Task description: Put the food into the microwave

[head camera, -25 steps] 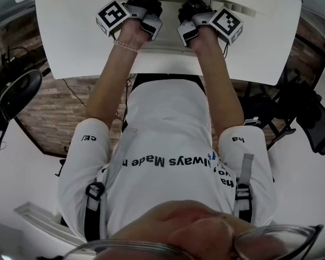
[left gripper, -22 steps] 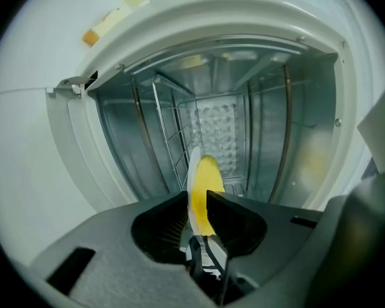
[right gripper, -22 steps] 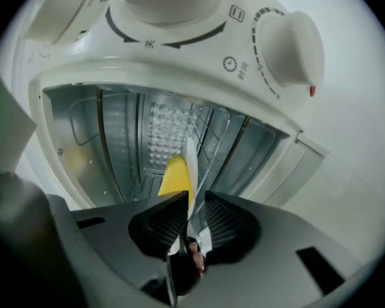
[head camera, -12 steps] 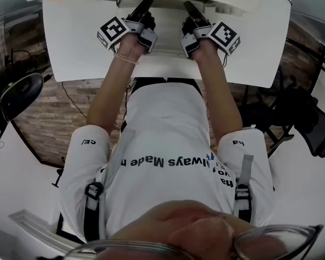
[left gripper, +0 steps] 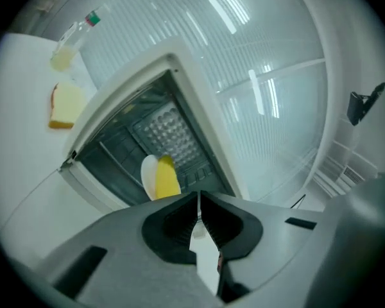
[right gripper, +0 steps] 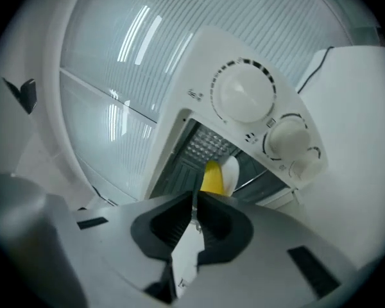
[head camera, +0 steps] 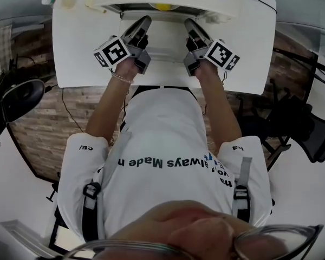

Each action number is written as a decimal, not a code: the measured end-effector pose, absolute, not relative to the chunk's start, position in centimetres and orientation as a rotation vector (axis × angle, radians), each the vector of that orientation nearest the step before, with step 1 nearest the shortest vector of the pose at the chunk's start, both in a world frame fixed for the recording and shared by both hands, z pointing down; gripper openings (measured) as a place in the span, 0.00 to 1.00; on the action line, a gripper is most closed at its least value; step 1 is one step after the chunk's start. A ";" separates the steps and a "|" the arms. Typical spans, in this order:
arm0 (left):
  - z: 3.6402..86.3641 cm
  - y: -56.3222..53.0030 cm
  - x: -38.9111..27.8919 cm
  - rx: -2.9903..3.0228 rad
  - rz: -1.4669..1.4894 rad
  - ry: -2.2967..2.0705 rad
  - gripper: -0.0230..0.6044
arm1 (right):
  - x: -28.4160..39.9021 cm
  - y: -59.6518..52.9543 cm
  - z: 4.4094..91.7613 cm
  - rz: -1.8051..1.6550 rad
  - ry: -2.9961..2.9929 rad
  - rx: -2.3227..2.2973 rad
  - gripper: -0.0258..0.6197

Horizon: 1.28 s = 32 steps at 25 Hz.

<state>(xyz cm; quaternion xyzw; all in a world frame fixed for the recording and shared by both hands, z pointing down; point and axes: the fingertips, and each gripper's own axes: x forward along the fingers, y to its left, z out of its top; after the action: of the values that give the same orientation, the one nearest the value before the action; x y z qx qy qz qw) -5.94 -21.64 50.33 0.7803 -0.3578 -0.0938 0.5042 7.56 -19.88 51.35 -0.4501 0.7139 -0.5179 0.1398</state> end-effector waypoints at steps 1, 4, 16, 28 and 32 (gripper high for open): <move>49.3 -21.5 -5.8 1.925 -0.218 -0.861 0.07 | 7.6 -19.7 50.6 -1.467 2.101 -1.305 0.08; 46.1 -20.8 -5.3 2.050 -0.192 -0.857 0.06 | 7.5 -19.0 48.2 -1.361 2.223 -1.318 0.08; 37.2 -16.6 -4.2 2.439 -0.074 -0.918 0.06 | 7.0 -15.7 38.3 -0.754 2.683 -1.449 0.07; 31.2 -14.4 -3.9 2.604 -0.075 -0.975 0.06 | 6.4 -12.4 31.1 -0.349 2.836 -1.503 0.07; 30.0 -13.4 -4.3 2.625 -0.081 -0.983 0.06 | 6.0 -11.4 29.2 -0.280 2.857 -1.491 0.07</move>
<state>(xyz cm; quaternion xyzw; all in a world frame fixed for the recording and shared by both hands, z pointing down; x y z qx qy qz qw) -4.26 -13.41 30.03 0.9228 -0.3456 -0.0285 0.1681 6.00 -11.40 29.23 -0.4604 0.8822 -0.0865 -0.0468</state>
